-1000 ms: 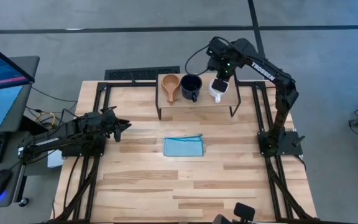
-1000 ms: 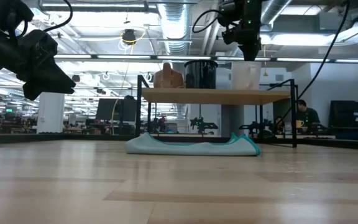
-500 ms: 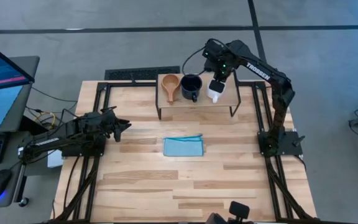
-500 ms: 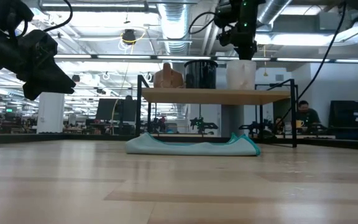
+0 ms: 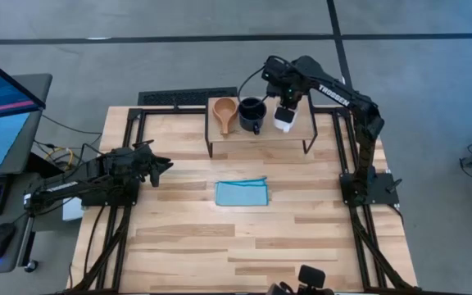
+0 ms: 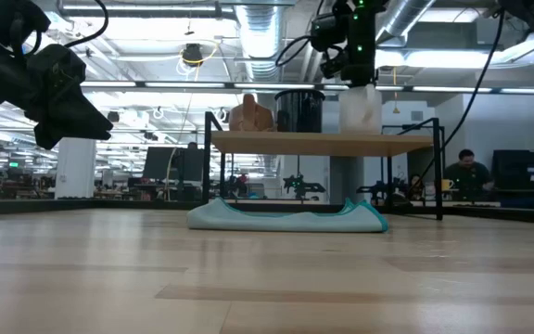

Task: Stack small to large cups/mugs on shelf
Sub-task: Put the white mug on the shelf, then return to Home Position

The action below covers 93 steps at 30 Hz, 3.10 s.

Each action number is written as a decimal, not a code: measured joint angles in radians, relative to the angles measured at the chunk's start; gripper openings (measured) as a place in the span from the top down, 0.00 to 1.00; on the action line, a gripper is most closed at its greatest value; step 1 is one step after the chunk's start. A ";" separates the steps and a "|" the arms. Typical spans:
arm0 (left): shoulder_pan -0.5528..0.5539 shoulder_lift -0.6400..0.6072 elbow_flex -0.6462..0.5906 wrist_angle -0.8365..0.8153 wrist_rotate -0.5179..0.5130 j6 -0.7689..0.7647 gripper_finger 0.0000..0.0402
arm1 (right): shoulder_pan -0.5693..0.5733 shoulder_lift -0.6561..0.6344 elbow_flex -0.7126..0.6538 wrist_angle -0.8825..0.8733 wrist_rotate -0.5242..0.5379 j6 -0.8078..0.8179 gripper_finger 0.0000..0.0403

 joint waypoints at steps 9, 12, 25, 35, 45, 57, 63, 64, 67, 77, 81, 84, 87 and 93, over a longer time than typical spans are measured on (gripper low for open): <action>0.000 0.000 0.000 0.000 0.000 0.003 0.73 | 0.024 -0.008 -0.003 -0.016 -0.020 0.002 0.77; 0.000 0.000 0.000 0.000 0.000 0.003 0.73 | 0.027 -0.007 -0.004 -0.022 -0.022 0.002 0.75; 0.000 0.000 0.000 0.000 0.000 0.003 0.73 | 0.027 -0.005 0.058 -0.035 -0.017 0.002 0.70; 0.000 0.000 0.000 0.000 -0.001 0.003 0.73 | 0.025 -0.006 0.108 -0.034 -0.014 0.002 0.70; 0.000 0.000 0.000 0.000 -0.001 0.003 0.73 | 0.017 -0.007 0.108 -0.034 -0.014 0.048 0.71; 0.000 0.000 0.000 0.000 0.010 0.003 0.73 | 0.010 -0.008 0.109 -0.034 -0.011 0.103 0.79; 0.000 0.000 0.000 0.000 0.010 0.003 0.73 | 0.005 -0.009 0.109 -0.034 -0.010 0.133 0.87; 0.000 0.000 0.000 0.000 0.010 0.002 0.73 | 0.005 -0.009 0.109 -0.034 -0.010 0.132 0.88; 0.000 0.000 0.000 0.000 0.010 0.002 0.73 | 0.006 -0.009 0.110 -0.034 -0.010 0.127 0.90; 0.000 0.000 0.000 0.000 0.010 0.002 0.73 | 0.026 -0.009 0.110 -0.034 -0.011 0.098 0.85; 0.000 0.000 0.000 0.000 0.013 0.001 0.73 | 0.026 -0.009 0.110 -0.034 -0.010 0.098 0.83; 0.000 0.000 0.000 0.000 0.020 0.001 0.73 | 0.026 -0.009 0.110 -0.034 -0.010 0.098 0.82; 0.000 0.000 0.000 0.000 0.019 0.000 0.73 | 0.026 -0.009 0.110 -0.034 -0.010 0.098 0.80; 0.000 0.000 0.000 0.000 0.019 -0.003 0.73 | 0.026 -0.009 0.110 -0.034 -0.011 0.098 0.76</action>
